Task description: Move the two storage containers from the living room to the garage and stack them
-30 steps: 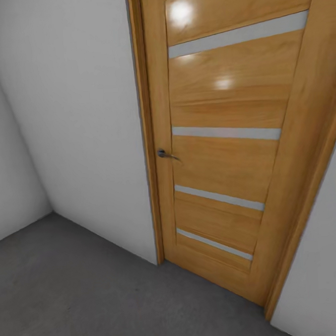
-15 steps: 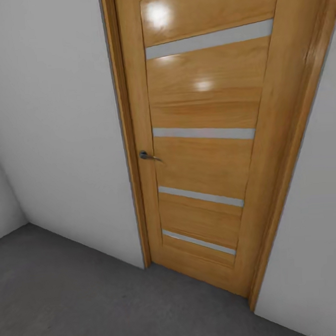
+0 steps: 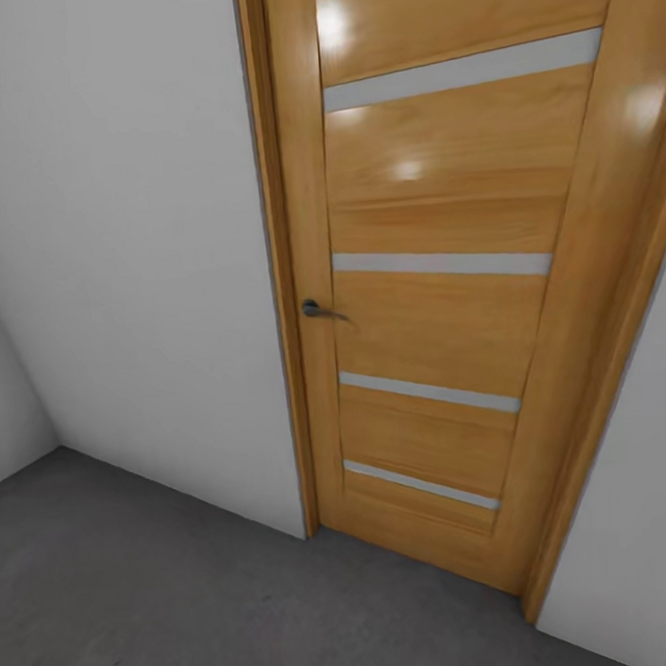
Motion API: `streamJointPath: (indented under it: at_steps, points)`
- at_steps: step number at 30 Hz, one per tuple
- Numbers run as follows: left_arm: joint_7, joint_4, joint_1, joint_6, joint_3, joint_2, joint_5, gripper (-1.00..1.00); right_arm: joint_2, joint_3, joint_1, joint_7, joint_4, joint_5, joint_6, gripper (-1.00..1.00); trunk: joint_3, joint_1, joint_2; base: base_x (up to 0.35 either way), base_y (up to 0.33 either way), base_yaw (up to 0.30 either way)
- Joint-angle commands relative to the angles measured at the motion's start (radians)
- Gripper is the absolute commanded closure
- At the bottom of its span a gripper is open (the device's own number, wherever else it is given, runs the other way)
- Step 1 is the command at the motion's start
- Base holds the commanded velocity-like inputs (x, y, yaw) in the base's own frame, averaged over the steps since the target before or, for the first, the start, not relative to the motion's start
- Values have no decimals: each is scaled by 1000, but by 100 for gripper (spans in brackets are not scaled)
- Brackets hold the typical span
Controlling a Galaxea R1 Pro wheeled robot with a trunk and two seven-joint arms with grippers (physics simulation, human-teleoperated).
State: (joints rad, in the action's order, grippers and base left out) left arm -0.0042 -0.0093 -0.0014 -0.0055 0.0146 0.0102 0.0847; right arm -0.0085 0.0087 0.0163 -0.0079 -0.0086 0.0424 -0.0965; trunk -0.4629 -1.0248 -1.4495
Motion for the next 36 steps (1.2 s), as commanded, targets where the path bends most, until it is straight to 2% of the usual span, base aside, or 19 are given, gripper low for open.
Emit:
streamJointPath:
  at_steps: [1, 8, 16, 36]
  points:
    - [0, -1, 0, -1, 1, 0, 9, -100, 0, 0, 1, -1, 1, 5, -3, -100, -1, 0, -1, 116, 308, 0]
    - [0, 0, 0, -1, 1, -1, 21, -100, 0, 0, 1, -1, 1, 5, -1, -100, -1, 0, -1, 118, 217, 0]
    - [0, -1, 0, -1, 1, -1, 37, -100, 3, 0, 1, -2, 1, 5, -6, -100, -1, 0, -1, 33, 40, -21]
    - [1, -1, 0, -1, 1, -1, 38, -100, 4, 0, 1, -3, 1, 4, -5, -100, -1, 0, -1, 1, 1, -229]
